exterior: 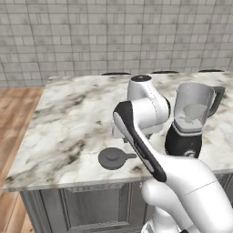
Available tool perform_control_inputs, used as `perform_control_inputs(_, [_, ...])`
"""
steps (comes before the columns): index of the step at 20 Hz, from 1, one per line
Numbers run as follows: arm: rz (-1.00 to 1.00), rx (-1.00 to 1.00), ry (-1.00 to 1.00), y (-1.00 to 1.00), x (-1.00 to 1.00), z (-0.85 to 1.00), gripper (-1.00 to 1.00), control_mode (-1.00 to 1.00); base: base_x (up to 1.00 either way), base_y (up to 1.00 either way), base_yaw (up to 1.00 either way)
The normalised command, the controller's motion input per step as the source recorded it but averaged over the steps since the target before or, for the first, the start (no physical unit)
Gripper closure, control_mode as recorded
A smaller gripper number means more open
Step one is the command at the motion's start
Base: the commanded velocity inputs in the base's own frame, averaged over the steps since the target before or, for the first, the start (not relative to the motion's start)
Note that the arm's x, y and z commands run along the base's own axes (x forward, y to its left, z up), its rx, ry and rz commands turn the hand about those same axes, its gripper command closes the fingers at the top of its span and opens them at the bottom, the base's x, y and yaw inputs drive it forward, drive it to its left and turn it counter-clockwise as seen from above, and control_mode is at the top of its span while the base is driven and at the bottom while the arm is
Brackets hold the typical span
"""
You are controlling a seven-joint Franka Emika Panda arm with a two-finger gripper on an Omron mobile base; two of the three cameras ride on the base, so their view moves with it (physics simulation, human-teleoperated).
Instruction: Grab the lime and lemon wedge from the fridge, place them in the blender, close the lid, and turn on the blender to create a marinade.
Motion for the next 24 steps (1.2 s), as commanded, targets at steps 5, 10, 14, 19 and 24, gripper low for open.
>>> perform_control_inputs(5, [-0.02, 0.03, 0.02, 0.47, 0.42, -0.49, -1.00, -1.00, 0.00, 0.00, 0.00])
perform_control_inputs(10, [-0.01, 0.06, 0.07, 0.29, 0.48, -0.62, -1.00, -1.00, 0.00, 0.00, 0.00])
perform_control_inputs(14, [0.00, 0.01, 0.12, 0.03, 0.53, -0.64, -1.00, -1.00, 0.00, 0.00, 0.00])
perform_control_inputs(19, [0.00, -0.01, 0.13, 0.00, 0.41, -0.11, -1.00, -1.00, 0.00, 0.00, 0.00])
perform_control_inputs(24, [0.00, -0.01, 0.00, 0.00, 0.17, -0.24, -1.00, -1.00, 0.00, 0.00, 0.00])
